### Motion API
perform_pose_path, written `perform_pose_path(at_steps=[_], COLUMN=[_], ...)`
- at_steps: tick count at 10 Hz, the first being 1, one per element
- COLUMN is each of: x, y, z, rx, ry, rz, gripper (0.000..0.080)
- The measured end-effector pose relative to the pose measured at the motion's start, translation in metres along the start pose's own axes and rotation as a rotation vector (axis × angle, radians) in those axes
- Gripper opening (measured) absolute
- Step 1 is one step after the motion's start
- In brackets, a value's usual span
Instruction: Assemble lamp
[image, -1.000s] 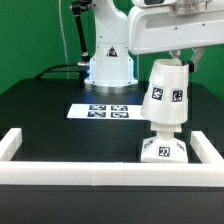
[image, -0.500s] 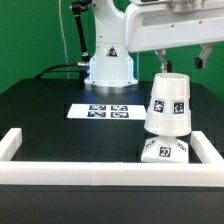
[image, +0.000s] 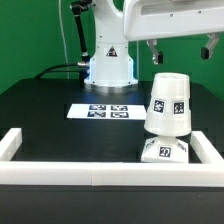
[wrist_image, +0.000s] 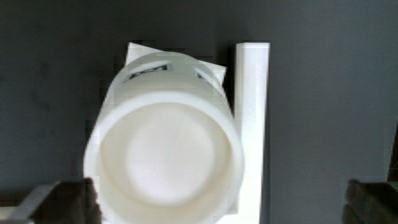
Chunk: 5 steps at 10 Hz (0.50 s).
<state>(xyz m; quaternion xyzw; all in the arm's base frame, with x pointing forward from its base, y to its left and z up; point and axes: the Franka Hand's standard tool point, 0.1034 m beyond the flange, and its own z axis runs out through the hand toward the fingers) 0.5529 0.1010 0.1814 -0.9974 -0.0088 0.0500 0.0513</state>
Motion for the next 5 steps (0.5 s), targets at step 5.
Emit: perform_pose_path(at_steps=[5], x=[-0.0003], y=[0.0011], z=[0.0027], rx=[-0.001], ry=[-0.005], rz=[0.001], gripper=[0.0699])
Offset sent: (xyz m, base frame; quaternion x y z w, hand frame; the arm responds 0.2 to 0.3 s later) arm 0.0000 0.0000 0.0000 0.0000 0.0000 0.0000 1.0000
